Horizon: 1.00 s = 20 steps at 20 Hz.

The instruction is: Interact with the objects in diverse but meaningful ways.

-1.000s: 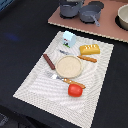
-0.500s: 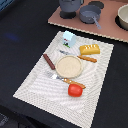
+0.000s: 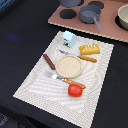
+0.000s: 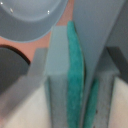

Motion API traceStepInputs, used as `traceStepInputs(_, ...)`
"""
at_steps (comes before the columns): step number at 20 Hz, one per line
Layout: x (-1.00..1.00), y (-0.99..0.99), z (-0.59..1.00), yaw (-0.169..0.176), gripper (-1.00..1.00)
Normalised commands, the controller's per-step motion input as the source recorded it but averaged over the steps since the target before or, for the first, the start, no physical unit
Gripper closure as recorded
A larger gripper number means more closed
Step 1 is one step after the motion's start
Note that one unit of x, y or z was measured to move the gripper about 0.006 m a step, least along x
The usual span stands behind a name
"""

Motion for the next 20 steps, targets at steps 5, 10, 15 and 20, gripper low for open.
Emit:
traceStepInputs(5,-0.01,0.0,-0.16,0.177,1.0)
traceStepInputs(10,-0.08,0.11,-0.07,0.162,1.0)
traceStepInputs(15,-0.29,0.24,0.02,0.145,1.0)
traceStepInputs(20,-0.43,0.29,0.05,0.131,1.0)
